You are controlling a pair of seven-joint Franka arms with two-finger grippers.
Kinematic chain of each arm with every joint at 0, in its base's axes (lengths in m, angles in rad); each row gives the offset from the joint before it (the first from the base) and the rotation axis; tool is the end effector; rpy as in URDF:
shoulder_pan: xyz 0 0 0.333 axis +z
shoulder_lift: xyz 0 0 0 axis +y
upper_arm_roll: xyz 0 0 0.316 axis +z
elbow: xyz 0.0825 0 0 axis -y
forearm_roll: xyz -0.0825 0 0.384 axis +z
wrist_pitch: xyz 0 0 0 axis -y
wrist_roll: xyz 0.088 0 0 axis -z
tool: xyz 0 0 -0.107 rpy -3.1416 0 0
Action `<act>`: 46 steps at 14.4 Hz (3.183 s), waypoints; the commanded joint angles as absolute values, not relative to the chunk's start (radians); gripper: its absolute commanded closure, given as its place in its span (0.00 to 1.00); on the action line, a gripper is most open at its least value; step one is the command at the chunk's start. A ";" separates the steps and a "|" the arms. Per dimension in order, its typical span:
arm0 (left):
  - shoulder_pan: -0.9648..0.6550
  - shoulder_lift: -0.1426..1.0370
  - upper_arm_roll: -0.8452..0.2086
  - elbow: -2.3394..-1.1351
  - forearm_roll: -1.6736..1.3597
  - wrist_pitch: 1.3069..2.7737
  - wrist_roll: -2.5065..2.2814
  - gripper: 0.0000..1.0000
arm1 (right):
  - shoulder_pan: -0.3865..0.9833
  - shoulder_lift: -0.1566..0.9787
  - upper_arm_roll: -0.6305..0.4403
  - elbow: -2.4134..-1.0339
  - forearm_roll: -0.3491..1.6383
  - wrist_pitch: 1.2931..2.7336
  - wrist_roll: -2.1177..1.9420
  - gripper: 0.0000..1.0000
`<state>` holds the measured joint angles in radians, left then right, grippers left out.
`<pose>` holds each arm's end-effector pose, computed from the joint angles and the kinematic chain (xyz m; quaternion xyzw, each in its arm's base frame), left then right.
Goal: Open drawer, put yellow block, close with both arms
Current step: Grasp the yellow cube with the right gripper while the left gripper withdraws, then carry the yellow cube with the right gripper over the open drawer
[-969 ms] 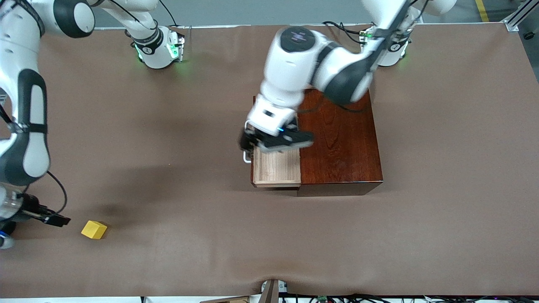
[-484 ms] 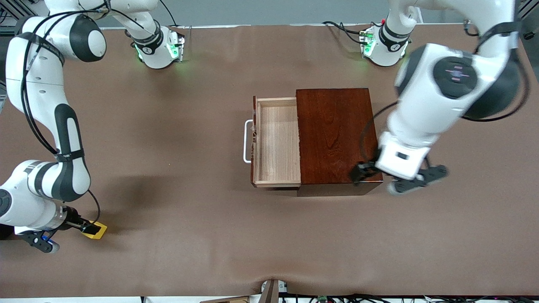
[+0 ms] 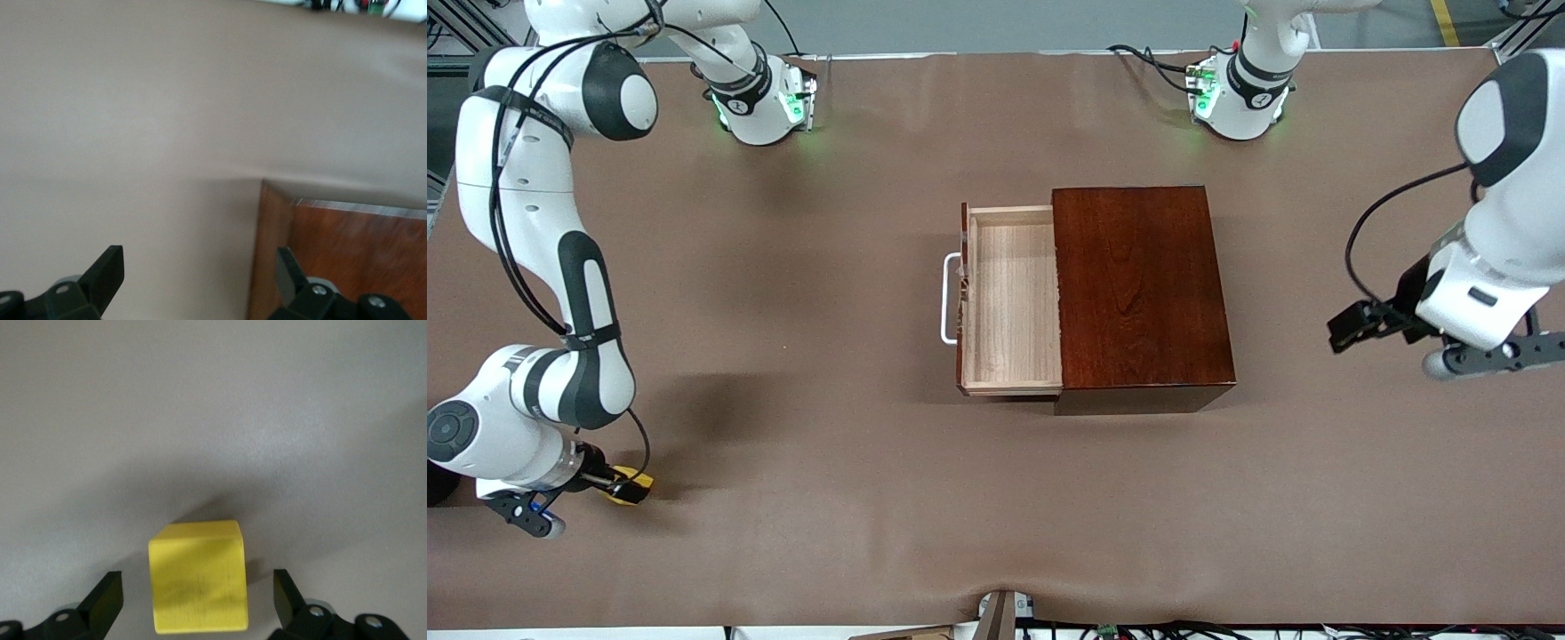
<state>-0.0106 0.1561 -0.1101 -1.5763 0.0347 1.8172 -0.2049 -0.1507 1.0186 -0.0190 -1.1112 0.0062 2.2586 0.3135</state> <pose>0.6158 -0.0672 0.5534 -0.9983 -0.0396 -0.0437 0.0014 0.7722 -0.1272 0.2001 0.9697 -0.2356 0.0646 0.0006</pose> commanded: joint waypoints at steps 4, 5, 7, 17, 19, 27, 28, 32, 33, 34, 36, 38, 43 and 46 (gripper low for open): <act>0.021 0.003 -0.118 -1.692 0.017 1.694 -0.052 0.00 | -0.160 1.034 -0.014 -1.078 0.023 2.258 0.246 0.60; 0.021 0.003 -0.118 -1.687 0.018 1.689 -0.037 0.00 | -0.161 1.019 -0.015 -1.080 0.025 2.249 0.239 0.64; 0.021 0.005 -0.114 -1.671 0.020 1.661 0.032 0.00 | -0.144 0.939 -0.017 -1.078 0.014 2.124 0.241 0.67; 0.020 0.015 -0.112 -1.663 0.020 1.652 0.035 0.00 | -0.069 0.347 -0.014 -1.205 0.014 1.560 0.028 0.99; 0.020 0.015 -0.112 -1.663 0.018 1.652 0.034 0.00 | 0.006 0.214 -0.014 -1.351 0.017 1.569 0.043 1.00; 0.020 0.017 -0.112 -1.663 0.018 1.652 0.026 0.00 | 0.452 0.218 -0.015 -1.390 0.100 1.629 0.519 1.00; 0.020 0.017 -0.113 -1.663 0.018 1.652 0.014 0.00 | 0.500 0.238 -0.014 -1.387 0.103 1.661 0.569 1.00; 0.018 0.021 -0.115 -1.663 0.018 1.652 -0.012 0.00 | 0.667 0.330 -0.015 -1.372 0.123 1.807 0.794 1.00; 0.018 0.023 -0.115 -1.663 0.018 1.652 -0.014 0.00 | 0.704 0.362 -0.015 -1.359 0.123 1.859 0.826 1.00; 0.018 0.023 -0.115 -1.663 0.018 1.652 -0.014 0.00 | 0.719 0.398 -0.015 -1.344 0.123 1.912 0.831 1.00; 0.018 0.025 -0.115 -1.663 0.018 1.652 -0.014 0.00 | 0.724 0.478 -0.015 -1.321 0.123 2.001 0.816 1.00; 0.018 0.032 -0.115 -1.663 0.017 1.654 -0.014 0.00 | 0.710 0.544 -0.015 -1.319 0.123 2.081 0.775 1.00; 0.017 0.035 -0.117 -1.663 0.017 1.654 -0.014 0.00 | 0.701 0.644 -0.018 -1.318 0.120 2.213 0.726 1.00; 0.014 0.040 -0.118 -1.663 0.017 1.655 -0.023 0.00 | 0.701 0.679 -0.020 -1.318 0.118 2.250 0.726 1.00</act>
